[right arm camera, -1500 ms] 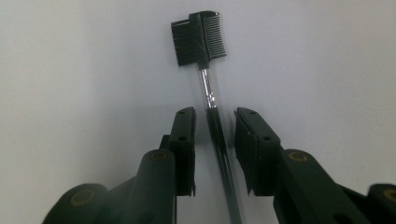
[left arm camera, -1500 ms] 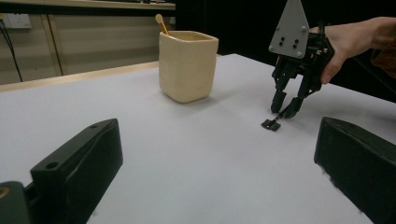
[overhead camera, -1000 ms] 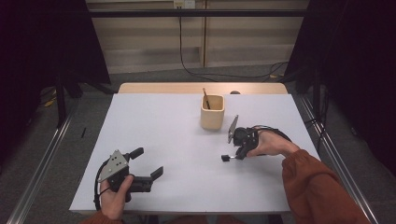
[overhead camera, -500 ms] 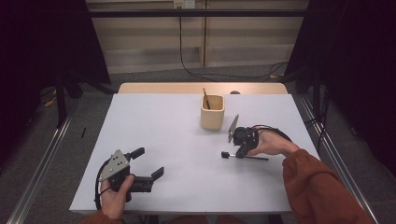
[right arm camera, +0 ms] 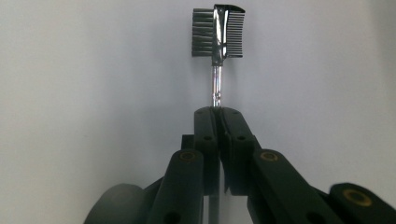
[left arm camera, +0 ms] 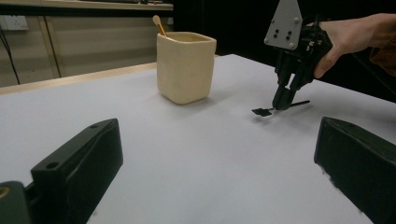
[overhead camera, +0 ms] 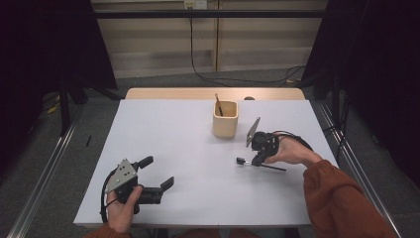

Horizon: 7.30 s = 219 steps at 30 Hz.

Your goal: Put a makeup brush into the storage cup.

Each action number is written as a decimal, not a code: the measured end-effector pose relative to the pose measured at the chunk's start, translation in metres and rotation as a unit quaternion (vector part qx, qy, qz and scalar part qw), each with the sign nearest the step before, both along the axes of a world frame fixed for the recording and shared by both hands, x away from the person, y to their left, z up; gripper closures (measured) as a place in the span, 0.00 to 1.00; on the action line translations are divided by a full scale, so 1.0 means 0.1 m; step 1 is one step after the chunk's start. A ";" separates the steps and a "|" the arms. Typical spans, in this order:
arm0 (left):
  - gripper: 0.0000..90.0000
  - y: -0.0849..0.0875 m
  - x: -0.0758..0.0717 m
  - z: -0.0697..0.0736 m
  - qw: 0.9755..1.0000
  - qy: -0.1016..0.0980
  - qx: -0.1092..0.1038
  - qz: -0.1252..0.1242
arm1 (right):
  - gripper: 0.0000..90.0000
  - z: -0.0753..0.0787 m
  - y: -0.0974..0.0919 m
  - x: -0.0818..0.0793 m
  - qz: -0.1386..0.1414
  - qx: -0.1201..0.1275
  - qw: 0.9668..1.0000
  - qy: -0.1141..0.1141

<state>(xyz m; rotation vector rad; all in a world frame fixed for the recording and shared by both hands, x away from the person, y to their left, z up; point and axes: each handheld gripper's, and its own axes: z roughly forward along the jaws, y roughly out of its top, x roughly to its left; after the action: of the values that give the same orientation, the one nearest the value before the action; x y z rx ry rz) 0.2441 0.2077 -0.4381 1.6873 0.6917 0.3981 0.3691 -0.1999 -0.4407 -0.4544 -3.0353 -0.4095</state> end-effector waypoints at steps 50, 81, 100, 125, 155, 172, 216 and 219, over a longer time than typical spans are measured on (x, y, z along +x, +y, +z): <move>0.02 0.05 0.00 0.00 1.000 0.000 -0.007 0.012 | 0.95 0.24 -0.51 -0.38 -0.158 0.335 0.920 -0.127; 0.02 0.10 -0.01 0.01 1.000 -0.001 -0.005 0.023 | 0.95 0.50 -0.68 -0.49 -0.184 0.459 0.852 -0.174; 0.02 0.09 0.01 0.00 1.000 0.003 -0.006 0.020 | 0.95 0.67 -0.68 -0.41 -0.188 0.468 0.842 -0.192; 0.02 0.09 0.00 0.01 1.000 0.004 -0.007 0.015 | 0.95 0.98 -0.44 -0.01 -0.181 0.471 0.836 -0.214; 0.01 0.08 0.02 0.00 1.000 0.007 -0.009 0.006 | 0.95 1.15 -0.23 0.46 -0.202 0.471 0.824 -0.242; 0.01 0.07 0.02 0.00 1.000 0.009 -0.011 0.004 | 0.95 1.28 0.00 0.62 -0.189 0.463 0.828 -0.253; 0.01 0.11 0.01 0.00 1.000 0.011 -0.012 0.008 | 0.95 0.87 0.33 0.91 -0.217 0.440 0.837 -0.243; 0.01 0.11 0.01 0.00 1.000 0.009 -0.008 0.009 | 0.95 0.83 0.30 0.91 -0.221 0.439 0.837 -0.241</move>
<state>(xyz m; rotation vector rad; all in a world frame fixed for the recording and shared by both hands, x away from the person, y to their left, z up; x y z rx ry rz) 0.2453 0.2190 -0.4380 1.6733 0.7221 0.3888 0.4601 -0.1697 -0.3574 -1.0629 -2.6239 -2.0730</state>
